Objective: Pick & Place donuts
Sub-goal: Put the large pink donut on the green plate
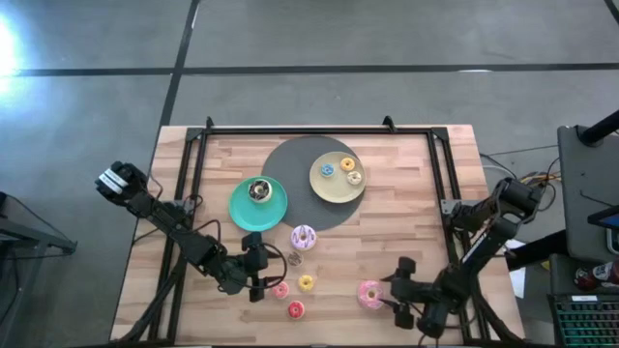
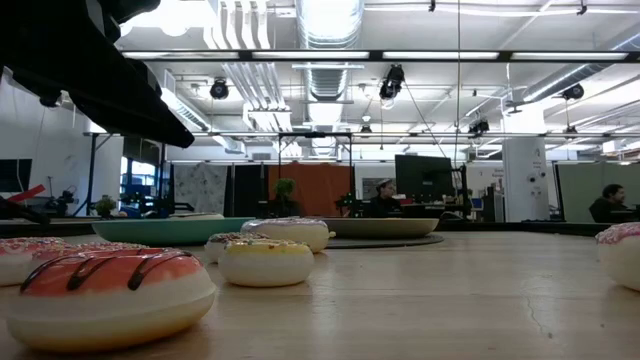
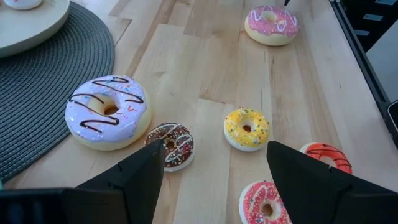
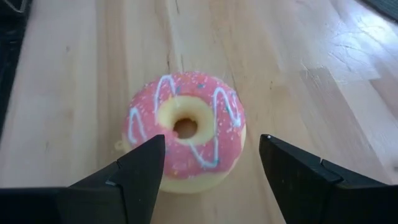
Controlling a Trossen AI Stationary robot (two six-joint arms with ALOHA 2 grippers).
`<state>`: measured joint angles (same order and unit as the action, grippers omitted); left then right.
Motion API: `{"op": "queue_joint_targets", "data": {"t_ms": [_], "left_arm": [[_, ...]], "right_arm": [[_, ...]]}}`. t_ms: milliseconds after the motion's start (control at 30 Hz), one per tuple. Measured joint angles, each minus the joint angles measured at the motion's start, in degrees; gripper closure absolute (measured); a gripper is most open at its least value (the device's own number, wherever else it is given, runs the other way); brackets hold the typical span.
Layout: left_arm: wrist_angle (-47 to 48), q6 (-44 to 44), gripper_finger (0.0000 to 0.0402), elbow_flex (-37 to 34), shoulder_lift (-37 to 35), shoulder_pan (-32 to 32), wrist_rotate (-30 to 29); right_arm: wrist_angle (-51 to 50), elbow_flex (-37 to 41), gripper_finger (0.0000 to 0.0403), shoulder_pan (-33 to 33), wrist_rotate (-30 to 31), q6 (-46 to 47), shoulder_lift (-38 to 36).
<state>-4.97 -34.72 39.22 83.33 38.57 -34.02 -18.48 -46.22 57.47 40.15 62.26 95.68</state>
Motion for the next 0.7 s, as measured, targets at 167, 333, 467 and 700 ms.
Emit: {"op": "queue_joint_targets", "data": {"t_ms": [167,333,467,700], "left_arm": [[0.0,0.0,0.0145,0.0,0.0,0.0,0.0],[0.0,0.0,0.0145,0.0,0.0,0.0,0.0],[0.1,0.2,0.0145,0.0,0.0,0.0,0.0],[0.3,0.4,0.0145,0.0,0.0,0.0,0.0]], "right_arm": [[4.6,0.0,0.0146,-3.6,-4.7,-6.9,0.1],[8.5,0.2,0.0135,-3.7,-2.5,-13.2,-2.5],[8.4,1.4,0.0121,-3.5,-2.9,-10.9,-3.1],[10.3,1.5,0.0068,-3.8,-4.4,-9.1,-0.5]]}}
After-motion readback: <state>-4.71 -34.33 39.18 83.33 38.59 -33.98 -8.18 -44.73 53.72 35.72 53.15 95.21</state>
